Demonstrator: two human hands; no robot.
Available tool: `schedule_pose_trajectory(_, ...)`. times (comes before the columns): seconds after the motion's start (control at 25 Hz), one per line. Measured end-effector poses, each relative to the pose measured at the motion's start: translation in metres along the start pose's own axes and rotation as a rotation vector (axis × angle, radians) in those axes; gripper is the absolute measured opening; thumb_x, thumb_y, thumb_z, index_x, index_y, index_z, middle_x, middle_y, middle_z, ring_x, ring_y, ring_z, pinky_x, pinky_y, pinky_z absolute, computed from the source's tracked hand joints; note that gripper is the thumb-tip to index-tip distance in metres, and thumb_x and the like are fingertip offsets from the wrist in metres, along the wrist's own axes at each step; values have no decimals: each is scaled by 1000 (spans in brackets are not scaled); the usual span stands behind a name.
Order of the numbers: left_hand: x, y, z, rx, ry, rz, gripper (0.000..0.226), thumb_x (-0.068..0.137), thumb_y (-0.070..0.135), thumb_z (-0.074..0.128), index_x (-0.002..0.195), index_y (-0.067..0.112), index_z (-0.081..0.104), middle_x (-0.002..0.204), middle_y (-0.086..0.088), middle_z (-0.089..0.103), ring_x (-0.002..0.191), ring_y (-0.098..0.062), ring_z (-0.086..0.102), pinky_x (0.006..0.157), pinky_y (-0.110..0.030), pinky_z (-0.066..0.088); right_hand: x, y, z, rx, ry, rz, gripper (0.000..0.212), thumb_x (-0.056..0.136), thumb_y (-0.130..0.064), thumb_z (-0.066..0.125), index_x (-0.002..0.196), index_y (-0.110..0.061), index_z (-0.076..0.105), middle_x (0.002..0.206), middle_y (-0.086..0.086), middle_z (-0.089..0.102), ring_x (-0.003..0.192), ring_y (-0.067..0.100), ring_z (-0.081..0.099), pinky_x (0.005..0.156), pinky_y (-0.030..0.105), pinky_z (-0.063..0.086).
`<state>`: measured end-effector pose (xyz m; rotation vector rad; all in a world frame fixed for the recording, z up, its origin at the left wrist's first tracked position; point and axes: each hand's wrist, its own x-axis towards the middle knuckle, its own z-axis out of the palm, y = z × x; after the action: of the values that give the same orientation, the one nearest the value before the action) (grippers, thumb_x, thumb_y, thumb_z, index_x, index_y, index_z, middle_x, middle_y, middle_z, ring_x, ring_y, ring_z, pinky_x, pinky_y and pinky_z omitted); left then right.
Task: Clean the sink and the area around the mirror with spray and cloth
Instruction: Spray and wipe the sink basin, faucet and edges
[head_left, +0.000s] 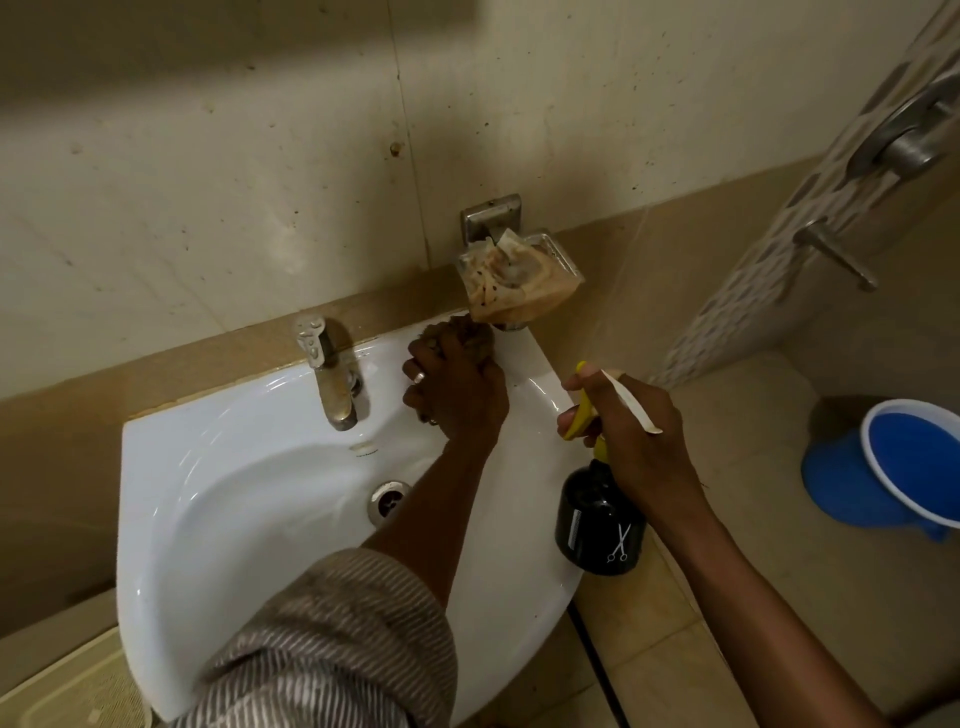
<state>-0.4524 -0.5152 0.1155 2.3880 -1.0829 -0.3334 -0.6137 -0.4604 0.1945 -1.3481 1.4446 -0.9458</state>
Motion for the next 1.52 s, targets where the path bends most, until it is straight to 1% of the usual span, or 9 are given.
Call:
schedule_pose_trajectory(0.36, -42, 24, 24, -467, -139, 37, 62, 80, 46, 52, 137, 24, 52, 145, -7, 33, 130, -31, 32, 100, -47, 35, -9, 5, -21, 37, 54, 20, 37, 107, -37, 56, 92, -12, 79, 68, 1, 77, 72, 13, 76, 75, 30, 61)
schedule_pose_trajectory(0.48, -47, 33, 27, -442, -145, 40, 60, 77, 46, 49, 133, 24, 55, 144, -6, 33, 129, -31, 34, 98, -50, 40, -12, 3, -29, 62, 58, 0, 37, 107, -38, 56, 96, -12, 79, 70, 2, 79, 68, 3, 74, 67, 15, 56)
schedule_pose_trajectory(0.8, -72, 38, 34, -362, -291, 351, 35, 89, 40, 65, 115, 17, 68, 133, -11, 45, 114, -22, 38, 90, -35, 42, -15, -13, -43, 139, 87, -41, 38, 107, -41, 54, 98, -13, 79, 71, 4, 79, 70, 9, 76, 61, 18, 56)
schedule_pose_trajectory(1.0, -92, 37, 25, -388, -629, 464, 38, 82, 45, 56, 104, 20, 73, 121, -9, 59, 118, -26, 44, 98, -42, 41, -25, -30, -54, 160, 102, -45, 38, 101, -51, 54, 96, -22, 78, 75, 9, 79, 69, 15, 74, 65, 28, 59)
schedule_pose_trajectory(1.12, -105, 17, -1, -814, -854, 320, 18, 83, 9, 64, 94, 12, 78, 102, -11, 69, 97, -24, 63, 85, -36, 55, -31, -38, -57, 144, 127, -76, 38, 105, -47, 51, 96, -21, 77, 82, 11, 79, 71, 14, 72, 64, 25, 56)
schedule_pose_trajectory(1.2, -108, -6, -24, -1266, -1032, 20, 28, 72, 1, 53, 86, 10, 77, 84, -4, 73, 73, -18, 69, 66, -27, 57, -35, -45, -60, 177, 140, -85, 39, 107, -42, 50, 89, -22, 77, 91, 11, 79, 76, 17, 73, 63, 25, 57)
schedule_pose_trajectory(1.32, -97, -48, -41, -1843, -1010, -400, 38, 73, 6, 54, 104, 8, 74, 105, -14, 74, 98, -28, 70, 89, -38, 56, -38, -50, -58, 223, 158, -102, 46, 109, -36, 49, 76, -25, 79, 101, 7, 79, 84, 24, 75, 66, 29, 59)
schedule_pose_trajectory(1.4, -92, -73, -41, -1867, -873, -502, 41, 75, 9, 58, 113, 10, 71, 114, -18, 71, 106, -35, 66, 93, -49, 51, -40, -50, -54, 223, 164, -102, 42, 109, -37, 49, 80, -32, 80, 88, -1, 81, 84, 27, 75, 68, 33, 59)
schedule_pose_trajectory(1.52, -102, -89, -28, -1528, -754, -557, 42, 87, 4, 56, 129, 4, 58, 129, -24, 63, 117, -40, 61, 95, -50, 52, -44, -49, -46, 220, 154, -105, 39, 107, -42, 50, 82, -44, 81, 82, -9, 81, 83, 28, 75, 75, 40, 60)
